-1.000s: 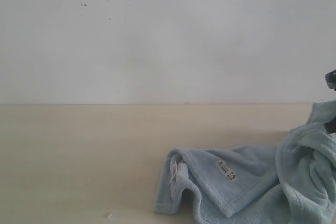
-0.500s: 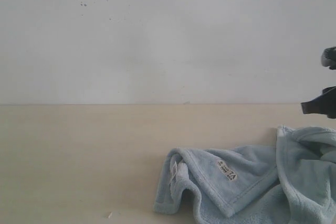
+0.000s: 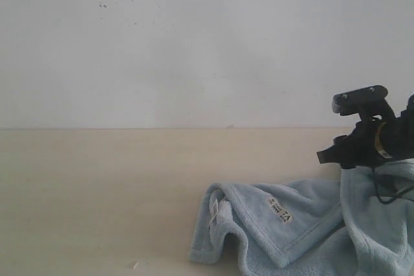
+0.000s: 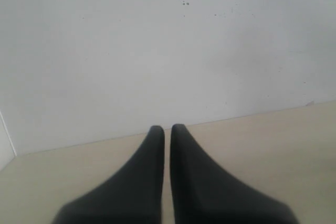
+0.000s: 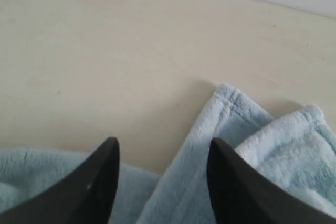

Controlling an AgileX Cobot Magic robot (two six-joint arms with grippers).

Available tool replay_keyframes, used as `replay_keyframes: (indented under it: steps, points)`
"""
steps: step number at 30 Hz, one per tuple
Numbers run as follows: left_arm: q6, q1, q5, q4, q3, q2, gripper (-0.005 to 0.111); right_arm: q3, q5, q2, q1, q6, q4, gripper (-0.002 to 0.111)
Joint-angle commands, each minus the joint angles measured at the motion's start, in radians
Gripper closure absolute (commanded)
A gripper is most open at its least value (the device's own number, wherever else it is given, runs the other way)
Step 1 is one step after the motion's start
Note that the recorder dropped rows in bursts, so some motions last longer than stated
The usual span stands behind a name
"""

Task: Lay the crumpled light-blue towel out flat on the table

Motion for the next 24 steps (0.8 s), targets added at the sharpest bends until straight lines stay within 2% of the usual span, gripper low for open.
replay_keyframes:
  steps: [1,8,17,24]
  points:
    - [0.001,0.001,0.008,-0.009,0.004,-0.002,0.103,-0.106,0.008,0.082,0.0,0.079,0.014,0.058]
    - [0.001,0.001,0.008,-0.009,0.004,-0.002,0.103,-0.244,0.176,0.185,0.029,0.023,0.028,0.058]
    - [0.001,0.001,0.008,-0.009,0.004,-0.002,0.103,-0.329,0.29,0.27,0.047,-0.027,0.088,0.058]
    - [0.001,0.001,0.008,-0.009,0.004,-0.002,0.103,-0.341,0.282,0.303,0.045,-0.057,0.116,0.058]
